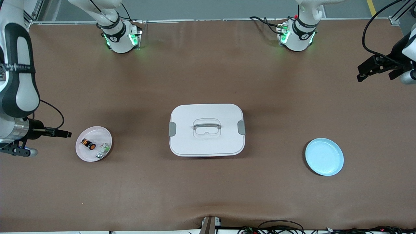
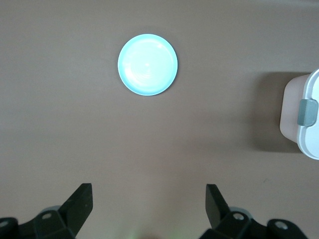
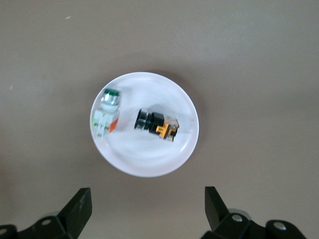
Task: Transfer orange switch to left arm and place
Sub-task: 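Lower the open right gripper over the orange-and-black switch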
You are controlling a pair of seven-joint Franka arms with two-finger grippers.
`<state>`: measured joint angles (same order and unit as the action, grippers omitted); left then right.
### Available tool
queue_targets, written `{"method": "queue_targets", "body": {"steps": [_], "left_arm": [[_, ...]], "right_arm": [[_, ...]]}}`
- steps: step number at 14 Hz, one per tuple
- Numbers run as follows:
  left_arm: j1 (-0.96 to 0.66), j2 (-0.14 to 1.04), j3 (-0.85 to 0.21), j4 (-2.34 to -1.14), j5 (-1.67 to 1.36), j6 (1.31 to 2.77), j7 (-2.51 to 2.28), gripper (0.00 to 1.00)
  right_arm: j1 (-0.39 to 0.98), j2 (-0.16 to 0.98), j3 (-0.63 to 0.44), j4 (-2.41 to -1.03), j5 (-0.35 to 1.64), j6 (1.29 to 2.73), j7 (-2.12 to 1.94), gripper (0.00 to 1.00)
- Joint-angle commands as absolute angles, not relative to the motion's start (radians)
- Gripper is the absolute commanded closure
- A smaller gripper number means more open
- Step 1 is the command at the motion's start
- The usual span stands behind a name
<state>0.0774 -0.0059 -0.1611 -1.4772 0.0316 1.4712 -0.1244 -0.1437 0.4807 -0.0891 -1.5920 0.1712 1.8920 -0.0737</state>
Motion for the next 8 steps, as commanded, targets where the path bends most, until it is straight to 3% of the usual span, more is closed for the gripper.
{"method": "queue_targets", "body": {"steps": [1, 8], "left_arm": [[0.084, -0.006, -0.164, -1.471, 0.026, 1.471, -0.126, 0.00], [0.089, -0.008, -0.161, -1.471, 0.026, 1.471, -0.120, 0.00]], "right_arm": [[-0.163, 0.514, -0.078, -1.620, 0.221, 1.966, -0.025, 0.00], [-0.161, 0.525, -0.078, -1.716, 0.333, 2.100, 0.106, 0.00]]}}
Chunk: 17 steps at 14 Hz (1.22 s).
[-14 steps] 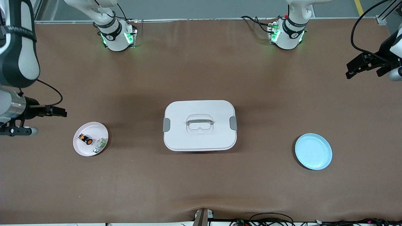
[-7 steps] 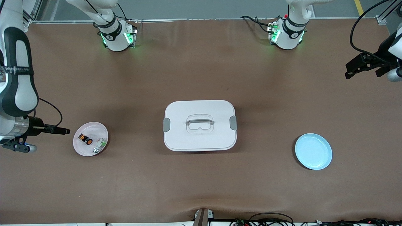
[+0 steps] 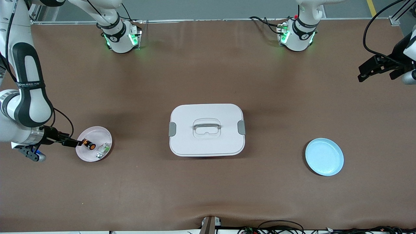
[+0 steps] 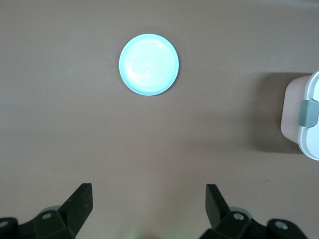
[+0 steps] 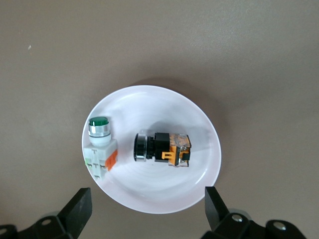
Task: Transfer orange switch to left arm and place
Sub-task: 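Lower the open right gripper over the orange-and-black switch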
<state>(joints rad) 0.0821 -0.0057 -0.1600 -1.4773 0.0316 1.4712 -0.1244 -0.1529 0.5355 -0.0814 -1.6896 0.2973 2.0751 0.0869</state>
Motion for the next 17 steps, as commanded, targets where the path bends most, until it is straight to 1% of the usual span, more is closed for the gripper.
{"method": "queue_targets", "body": {"steps": [1, 6, 9, 11, 17], "left_arm": [[0.089, -0.008, -0.161, -1.471, 0.026, 1.471, -0.120, 0.00], [0.086, -0.006, -0.161, -1.473, 0.026, 1.473, -0.124, 0.00], [0.086, -0.005, -0.161, -1.473, 0.028, 1.473, -0.124, 0.00], [0.084, -0.005, -0.161, -1.474, 0.028, 1.471, -0.124, 0.00], [0.080, -0.005, -0.161, -1.473, 0.028, 1.473, -0.132, 0.00]], "right_arm": [[-0.161, 0.525, -0.080, -1.717, 0.334, 2.115, 0.106, 0.00], [-0.149, 0.551, -0.087, -1.715, 0.318, 2.219, 0.095, 0.00], [-0.103, 0.577, -0.120, -1.709, 0.273, 2.235, 0.097, 0.00], [-0.100, 0.591, -0.121, -1.710, 0.268, 2.273, 0.097, 0.00], [-0.083, 0.618, -0.130, -1.717, 0.265, 2.278, 0.100, 0.00]]}}
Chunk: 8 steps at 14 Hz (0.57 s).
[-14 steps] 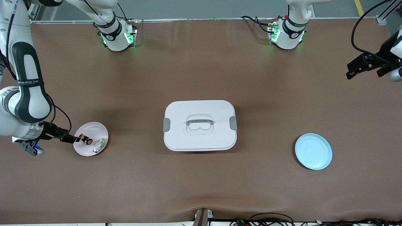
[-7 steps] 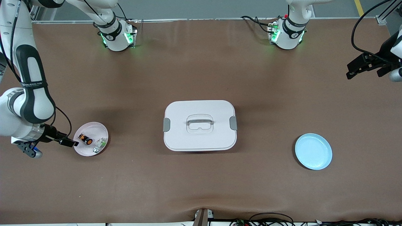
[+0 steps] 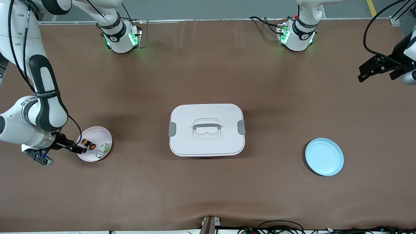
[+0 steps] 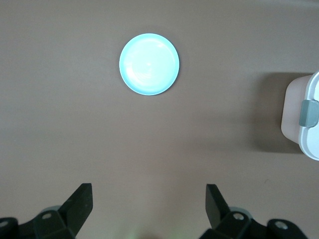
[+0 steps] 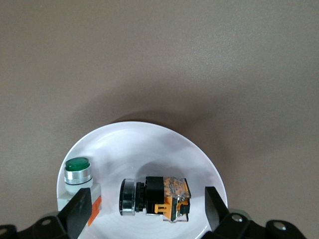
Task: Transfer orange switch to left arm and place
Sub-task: 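Lower the open right gripper over the orange-and-black switch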
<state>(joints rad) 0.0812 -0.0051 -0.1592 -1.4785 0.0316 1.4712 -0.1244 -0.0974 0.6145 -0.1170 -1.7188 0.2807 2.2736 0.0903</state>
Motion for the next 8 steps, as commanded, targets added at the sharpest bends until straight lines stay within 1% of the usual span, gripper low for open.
{"method": "queue_targets", "body": {"steps": [1, 8], "left_arm": [[0.080, -0.003, -0.161, -1.473, 0.028, 1.473, -0.132, 0.00], [0.083, -0.003, -0.163, -1.473, 0.031, 1.473, -0.135, 0.00]], "right_arm": [[-0.084, 0.618, -0.130, -1.718, 0.265, 2.278, 0.101, 0.00], [-0.083, 0.630, -0.129, -1.743, 0.282, 2.287, 0.104, 0.00]]}}
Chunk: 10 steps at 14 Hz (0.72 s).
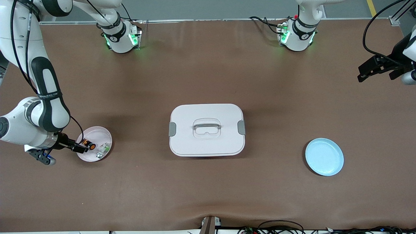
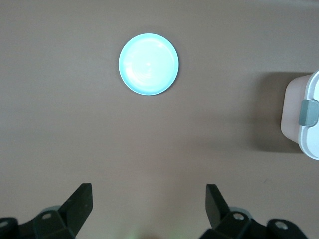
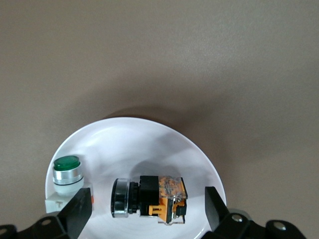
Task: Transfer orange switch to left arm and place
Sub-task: 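Lower the open right gripper over the orange-and-black switch, then close the right gripper on the orange-and-black switch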
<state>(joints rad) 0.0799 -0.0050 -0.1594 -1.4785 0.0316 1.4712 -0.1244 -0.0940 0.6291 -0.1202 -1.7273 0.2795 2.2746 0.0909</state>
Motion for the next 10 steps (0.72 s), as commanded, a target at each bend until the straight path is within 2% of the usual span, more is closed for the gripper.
{"method": "queue_targets", "body": {"steps": [1, 4, 10], "left_arm": [[0.083, -0.005, -0.163, -1.474, 0.031, 1.473, -0.135, 0.00], [0.086, -0.003, -0.163, -1.474, 0.029, 1.473, -0.135, 0.00], [0.089, -0.005, -0.163, -1.477, 0.029, 1.471, -0.126, 0.00]], "right_arm": [[-0.083, 0.630, -0.129, -1.749, 0.282, 2.287, 0.104, 0.00], [-0.077, 0.629, -0.127, -1.785, 0.285, 2.341, 0.107, 0.00], [-0.055, 0.632, -0.129, -1.789, 0.319, 2.344, 0.106, 0.00]]}}
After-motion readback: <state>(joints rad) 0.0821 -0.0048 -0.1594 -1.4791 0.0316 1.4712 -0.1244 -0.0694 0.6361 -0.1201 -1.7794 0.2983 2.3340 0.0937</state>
